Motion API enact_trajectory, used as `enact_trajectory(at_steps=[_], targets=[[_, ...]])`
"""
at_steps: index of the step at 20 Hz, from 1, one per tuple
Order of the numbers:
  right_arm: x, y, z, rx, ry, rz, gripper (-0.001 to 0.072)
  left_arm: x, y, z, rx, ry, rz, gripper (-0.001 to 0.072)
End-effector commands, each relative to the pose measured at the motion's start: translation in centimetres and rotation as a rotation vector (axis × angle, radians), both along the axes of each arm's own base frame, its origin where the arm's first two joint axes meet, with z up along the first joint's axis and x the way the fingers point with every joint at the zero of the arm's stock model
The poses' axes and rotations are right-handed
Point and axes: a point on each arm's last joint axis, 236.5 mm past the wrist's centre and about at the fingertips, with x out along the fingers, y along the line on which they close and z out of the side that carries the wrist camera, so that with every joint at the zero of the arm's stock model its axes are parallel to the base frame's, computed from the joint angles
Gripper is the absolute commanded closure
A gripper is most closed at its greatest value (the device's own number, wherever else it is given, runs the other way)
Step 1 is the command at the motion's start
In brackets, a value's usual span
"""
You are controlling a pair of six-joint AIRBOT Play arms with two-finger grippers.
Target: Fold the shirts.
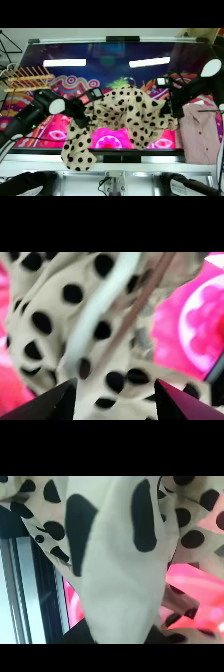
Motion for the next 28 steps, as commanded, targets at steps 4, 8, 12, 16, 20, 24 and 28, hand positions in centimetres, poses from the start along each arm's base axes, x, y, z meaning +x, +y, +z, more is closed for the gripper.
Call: enact_trajectory(at_steps=[4,8,12,16,20,24,28], targets=[[-1.8,1.3,3.8,0.049,-0.014,-0.110,0.0662,6.3,11.7,0.3,0.114,-0.085,0.268,0.0087],[-2.5,1.3,5.5,0.049,-0.046,-0.161,0.0662,7.2,16.1,0.2,0.036,-0.043,0.555,0.0093],[-2.7,1.4,5.9,0.053,-0.034,-0.210,0.0662,6.5,9.1,-0.6,-0.285,0.088,0.603,0.0154],[-2.8,1.7,6.1,0.069,-0.010,-0.249,0.0662,4.2,-0.5,-3.6,-0.447,0.090,0.492,0.0144],[-2.9,2.3,6.4,0.097,0.006,-0.263,0.0662,3.5,-7.8,-3.4,-0.543,-0.053,0.355,0.0101],[-3.2,2.7,6.6,0.113,0.020,-0.262,0.0661,4.6,-9.1,-5.6,-0.542,-0.082,0.357,0.0100],[-3.4,2.7,6.6,0.110,0.032,-0.261,0.0662,6.5,-9.0,-6.6,-0.555,-0.134,0.386,0.0107]])
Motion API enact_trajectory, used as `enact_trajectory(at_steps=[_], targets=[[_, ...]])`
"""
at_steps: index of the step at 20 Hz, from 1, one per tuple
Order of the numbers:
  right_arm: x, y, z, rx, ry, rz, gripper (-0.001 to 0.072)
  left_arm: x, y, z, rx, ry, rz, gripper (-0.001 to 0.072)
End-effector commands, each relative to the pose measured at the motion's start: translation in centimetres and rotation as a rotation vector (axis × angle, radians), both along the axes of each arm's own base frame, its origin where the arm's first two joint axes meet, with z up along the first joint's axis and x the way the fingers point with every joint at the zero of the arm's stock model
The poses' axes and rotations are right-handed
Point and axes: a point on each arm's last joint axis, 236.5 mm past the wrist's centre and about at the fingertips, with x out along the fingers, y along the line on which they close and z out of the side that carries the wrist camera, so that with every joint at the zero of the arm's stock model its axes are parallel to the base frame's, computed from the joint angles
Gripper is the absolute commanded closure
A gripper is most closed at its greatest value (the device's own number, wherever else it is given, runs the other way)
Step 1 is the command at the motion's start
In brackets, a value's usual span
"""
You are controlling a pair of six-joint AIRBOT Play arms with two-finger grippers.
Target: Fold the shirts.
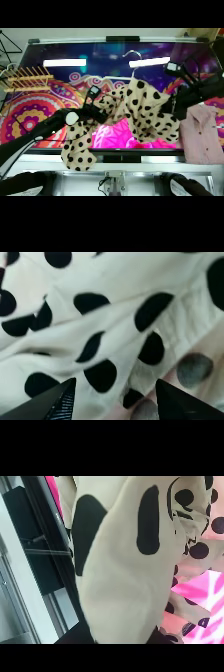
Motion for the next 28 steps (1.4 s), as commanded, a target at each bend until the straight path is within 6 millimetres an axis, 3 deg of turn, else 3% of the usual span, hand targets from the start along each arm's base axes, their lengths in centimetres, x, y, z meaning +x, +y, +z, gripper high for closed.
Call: enact_trajectory(at_steps=[1,3,5,7,9,11,13,17,19,21,24,28], targets=[[-0.3,0.1,0.1,0.005,0.014,-0.003,0.0661,1.3,-0.5,-1.3,-0.007,-0.034,0.027,0.0111],[-0.2,0.1,0.1,0.006,0.016,-0.008,0.0662,0.9,-0.4,-2.8,0.010,0.003,0.028,0.0115],[-0.2,0.1,0.1,0.005,0.016,-0.008,0.0661,0.9,-0.3,-3.2,0.009,0.019,0.039,0.0272],[-0.2,0.1,0.1,0.005,0.016,-0.008,0.0661,1.1,-0.3,-3.1,0.007,0.015,0.041,0.0566],[-0.2,0.1,0.1,0.005,0.020,-0.015,0.0662,1.5,0.0,-2.7,0.006,0.021,0.048,0.0661],[-0.5,0.1,0.1,0.005,0.039,-0.030,0.0661,2.4,1.2,-1.4,0.009,0.045,0.059,0.0663],[-0.9,0.1,0.2,0.005,0.054,-0.030,0.0662,4.4,3.6,1.6,0.017,0.023,0.086,0.0664],[-1.3,0.3,1.4,0.012,0.011,-0.047,0.0662,8.5,11.3,8.2,0.031,-0.051,0.210,0.0665],[-1.4,0.3,1.8,0.012,-0.001,-0.059,0.0661,9.5,13.8,9.7,0.029,-0.056,0.258,0.0665],[-1.6,0.3,1.9,0.014,0.018,-0.090,0.0662,10.0,15.3,11.3,0.025,-0.064,0.283,0.0665],[-1.2,0.2,1.9,0.016,0.032,-0.144,0.0662,11.7,16.9,16.2,-0.008,-0.159,0.323,0.0665],[-1.6,1.2,1.5,-0.014,0.035,-0.115,0.0663,12.9,17.2,22.0,-0.042,-0.264,0.330,0.0664]])
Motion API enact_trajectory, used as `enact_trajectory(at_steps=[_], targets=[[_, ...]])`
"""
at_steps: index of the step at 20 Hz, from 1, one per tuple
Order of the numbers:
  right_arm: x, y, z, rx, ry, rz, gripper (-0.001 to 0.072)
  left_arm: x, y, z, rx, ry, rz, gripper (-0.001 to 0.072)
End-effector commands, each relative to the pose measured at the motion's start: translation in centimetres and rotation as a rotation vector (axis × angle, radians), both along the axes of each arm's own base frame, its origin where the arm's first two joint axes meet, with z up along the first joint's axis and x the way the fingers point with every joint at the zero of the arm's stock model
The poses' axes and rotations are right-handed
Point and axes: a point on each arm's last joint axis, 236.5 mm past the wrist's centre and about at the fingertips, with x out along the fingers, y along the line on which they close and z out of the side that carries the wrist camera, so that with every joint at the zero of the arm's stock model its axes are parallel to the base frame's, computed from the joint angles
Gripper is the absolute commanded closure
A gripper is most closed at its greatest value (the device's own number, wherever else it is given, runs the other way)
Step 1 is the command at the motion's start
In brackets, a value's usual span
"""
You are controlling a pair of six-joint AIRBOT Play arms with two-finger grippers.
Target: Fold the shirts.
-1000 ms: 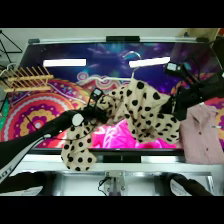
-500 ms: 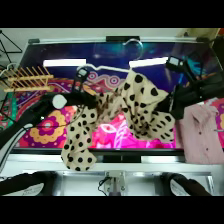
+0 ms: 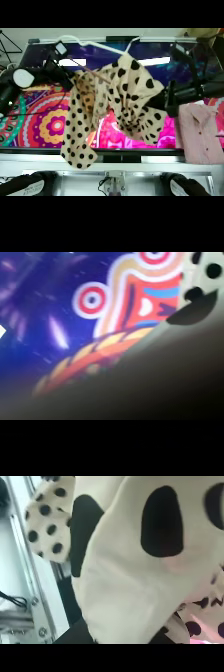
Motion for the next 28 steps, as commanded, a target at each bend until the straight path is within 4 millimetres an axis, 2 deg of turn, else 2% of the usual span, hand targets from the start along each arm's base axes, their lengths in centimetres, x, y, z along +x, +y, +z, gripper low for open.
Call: enact_trajectory(at_steps=[1,3,4,7,9,12,15,17,20,23,25,28], targets=[[-0.4,-4.5,-4.4,-0.306,0.063,-0.061,0.0662,1.0,0.9,4.9,-0.410,0.090,0.303,0.0664],[0.5,-4.9,-4.9,-0.356,0.052,-0.116,0.0663,1.2,1.8,5.9,-0.413,0.071,0.317,0.0664],[1.1,-4.9,-4.8,-0.347,0.045,-0.149,0.0664,1.1,2.4,5.5,-0.406,0.087,0.330,0.0664],[3.2,-4.1,-3.9,-0.290,-0.012,-0.225,0.0666,-0.6,3.0,2.4,-0.357,0.221,0.338,0.0665],[5.4,-2.7,-2.4,-0.186,-0.056,-0.308,0.0667,-2.4,1.4,0.2,-0.304,0.306,0.279,0.0665],[8.0,-1.0,0.0,-0.034,-0.097,-0.415,0.0667,-4.3,-3.3,-1.5,-0.267,0.342,0.166,0.0666],[7.9,-0.9,-0.8,-0.035,-0.043,-0.429,0.0667,-5.4,-8.4,-0.9,-0.277,0.296,0.062,0.0666],[7.9,-0.9,-0.9,-0.037,-0.037,-0.427,0.0667,-5.8,-10.1,-0.5,-0.303,0.291,0.048,0.0667],[7.9,-0.6,-0.7,-0.025,-0.035,-0.424,0.0668,-6.3,-10.2,-1.8,-0.301,0.350,0.065,0.0666],[7.7,-0.3,-0.6,-0.012,-0.030,-0.418,0.0667,-6.6,-8.9,-5.2,-0.201,0.427,0.099,0.0665],[7.7,-0.3,-0.6,-0.010,-0.025,-0.417,0.0667,-6.9,-8.7,-6.9,-0.171,0.477,0.108,0.0666],[7.1,0.0,-0.6,-0.002,0.002,-0.408,0.0668,-7.1,-9.6,-7.7,-0.193,0.512,0.131,0.0642]])
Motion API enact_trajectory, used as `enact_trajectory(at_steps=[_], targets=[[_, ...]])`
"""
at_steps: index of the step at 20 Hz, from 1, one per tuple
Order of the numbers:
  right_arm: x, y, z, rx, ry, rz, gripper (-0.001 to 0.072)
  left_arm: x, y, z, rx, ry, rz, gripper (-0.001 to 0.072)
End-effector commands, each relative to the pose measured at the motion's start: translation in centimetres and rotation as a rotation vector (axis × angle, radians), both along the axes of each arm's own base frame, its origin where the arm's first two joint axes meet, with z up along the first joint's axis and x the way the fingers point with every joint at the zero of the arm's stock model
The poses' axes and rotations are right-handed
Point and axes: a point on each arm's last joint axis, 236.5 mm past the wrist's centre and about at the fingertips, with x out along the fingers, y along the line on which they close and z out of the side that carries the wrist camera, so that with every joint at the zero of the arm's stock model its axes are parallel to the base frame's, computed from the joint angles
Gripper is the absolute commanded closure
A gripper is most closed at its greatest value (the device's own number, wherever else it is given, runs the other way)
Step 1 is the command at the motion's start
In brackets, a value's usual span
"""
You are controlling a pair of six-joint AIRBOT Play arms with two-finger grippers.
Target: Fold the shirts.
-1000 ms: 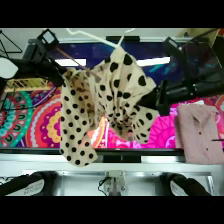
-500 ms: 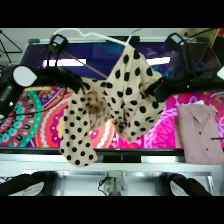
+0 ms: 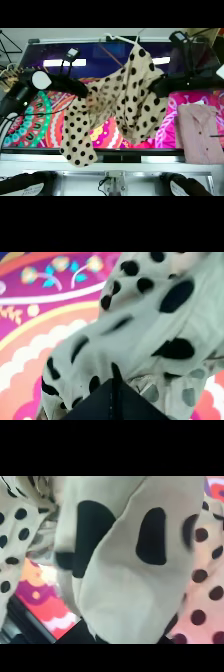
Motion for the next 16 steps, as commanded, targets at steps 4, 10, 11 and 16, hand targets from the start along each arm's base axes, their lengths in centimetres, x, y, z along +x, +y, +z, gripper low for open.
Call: enact_trajectory(at_steps=[4,10,11,16], targets=[[-1.5,0.0,-0.8,-0.020,0.058,0.040,0.0668,-0.3,0.2,-1.0,0.041,0.021,-0.001,0.0637],[-4.1,-0.5,-0.3,-0.075,0.052,0.110,0.0668,2.4,5.3,0.8,0.113,-0.059,0.089,0.0665],[-4.6,-0.7,-0.1,-0.082,0.051,0.113,0.0668,3.3,6.4,1.7,0.105,-0.080,0.119,0.0665],[-8.3,0.0,1.2,-0.070,0.067,0.215,0.0668,6.1,11.0,5.2,0.055,-0.142,0.243,0.0664]])
